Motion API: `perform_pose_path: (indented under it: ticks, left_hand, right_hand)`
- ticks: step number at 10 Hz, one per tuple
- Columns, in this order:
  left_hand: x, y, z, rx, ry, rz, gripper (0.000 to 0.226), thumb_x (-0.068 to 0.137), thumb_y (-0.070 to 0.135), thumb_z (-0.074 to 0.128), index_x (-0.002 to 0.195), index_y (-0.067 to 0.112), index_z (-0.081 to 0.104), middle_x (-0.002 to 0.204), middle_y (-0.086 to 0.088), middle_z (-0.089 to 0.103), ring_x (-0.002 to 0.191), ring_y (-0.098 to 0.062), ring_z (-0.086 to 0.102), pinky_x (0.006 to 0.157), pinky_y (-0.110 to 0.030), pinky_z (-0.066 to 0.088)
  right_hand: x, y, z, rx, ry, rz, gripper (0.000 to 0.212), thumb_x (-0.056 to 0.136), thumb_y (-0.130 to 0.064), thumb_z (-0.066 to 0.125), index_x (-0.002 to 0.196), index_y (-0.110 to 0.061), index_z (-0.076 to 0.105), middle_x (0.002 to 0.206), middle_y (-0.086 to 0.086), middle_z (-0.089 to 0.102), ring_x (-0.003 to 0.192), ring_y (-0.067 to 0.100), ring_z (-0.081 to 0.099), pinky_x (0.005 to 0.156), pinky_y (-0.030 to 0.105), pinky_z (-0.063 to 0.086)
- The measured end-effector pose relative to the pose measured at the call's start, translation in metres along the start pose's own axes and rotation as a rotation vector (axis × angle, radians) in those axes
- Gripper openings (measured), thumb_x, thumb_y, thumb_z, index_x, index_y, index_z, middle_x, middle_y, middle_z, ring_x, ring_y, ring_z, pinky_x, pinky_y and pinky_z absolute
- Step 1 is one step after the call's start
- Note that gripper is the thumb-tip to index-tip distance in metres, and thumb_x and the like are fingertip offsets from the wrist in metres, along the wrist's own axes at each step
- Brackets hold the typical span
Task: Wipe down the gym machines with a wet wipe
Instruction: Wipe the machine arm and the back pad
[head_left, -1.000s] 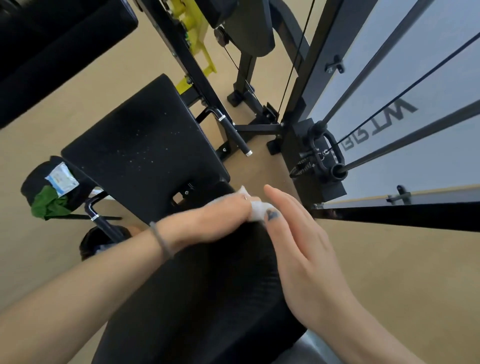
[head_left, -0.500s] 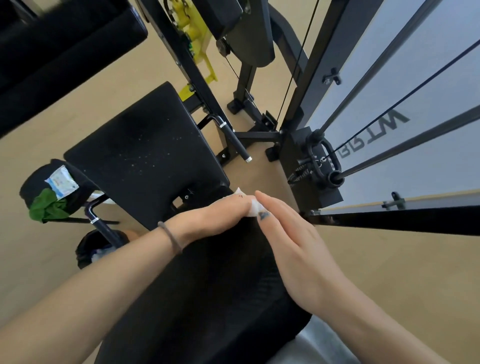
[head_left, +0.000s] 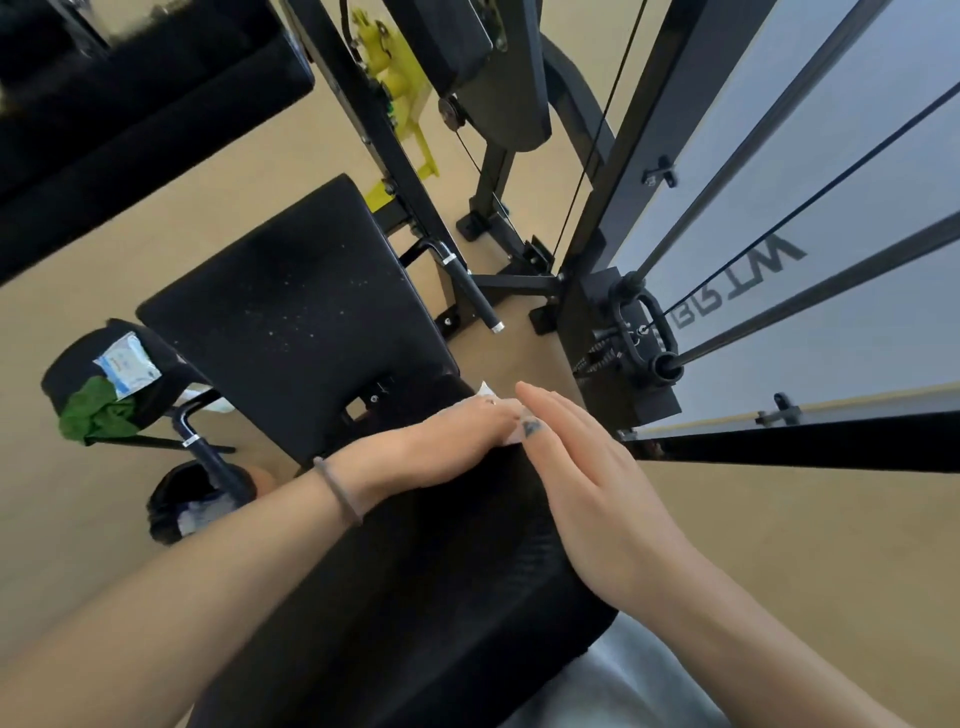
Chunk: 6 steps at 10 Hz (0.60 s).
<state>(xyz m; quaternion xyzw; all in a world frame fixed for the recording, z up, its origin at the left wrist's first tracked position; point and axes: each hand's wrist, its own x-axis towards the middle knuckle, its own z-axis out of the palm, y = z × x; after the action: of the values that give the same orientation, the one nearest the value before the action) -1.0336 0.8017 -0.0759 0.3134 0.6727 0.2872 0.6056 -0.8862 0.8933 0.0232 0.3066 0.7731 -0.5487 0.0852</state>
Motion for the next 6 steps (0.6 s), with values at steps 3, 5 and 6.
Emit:
perform_pose_path:
  ticks: [3,5,6]
  left_hand:
    - [0.025,-0.057,-0.031,-0.144,0.164,-0.122,0.044,0.098,0.048,0.035,0.138,0.042,0.055,0.145,0.015,0.052,0.137,-0.016,0.047,0.116,-0.037,0.034]
    - [-0.038,-0.131,-0.052,0.094,0.285,-0.516,0.049,0.111,0.020,0.027,0.151,-0.009,0.029,0.160,-0.027,0.025,0.150,-0.037,0.020,0.114,-0.029,0.019]
    - [-0.086,-0.167,-0.043,-0.057,0.381,-0.498,0.048,0.110,0.017,0.030,0.153,-0.006,0.027,0.162,-0.023,0.022,0.151,-0.036,0.018,0.118,-0.031,0.015]
  right_hand:
    - [0.016,-0.009,-0.009,-0.268,-0.249,0.049,0.051,0.105,-0.052,0.026,0.156,-0.046,0.024,0.148,-0.051,0.012,0.137,-0.027,-0.002,0.097,-0.004,-0.005]
    - [0.076,-0.028,0.023,-0.645,-0.636,-0.010,0.061,0.108,-0.052,0.022,0.163,-0.030,0.007,0.170,-0.014,0.002,0.155,0.007,-0.009,0.115,0.022,-0.006]
    - [0.099,-0.037,0.053,-0.801,-0.780,-0.066,0.063,0.109,-0.052,0.022,0.163,-0.024,0.010,0.171,-0.006,0.006,0.156,0.013,-0.004,0.123,0.030,-0.001]
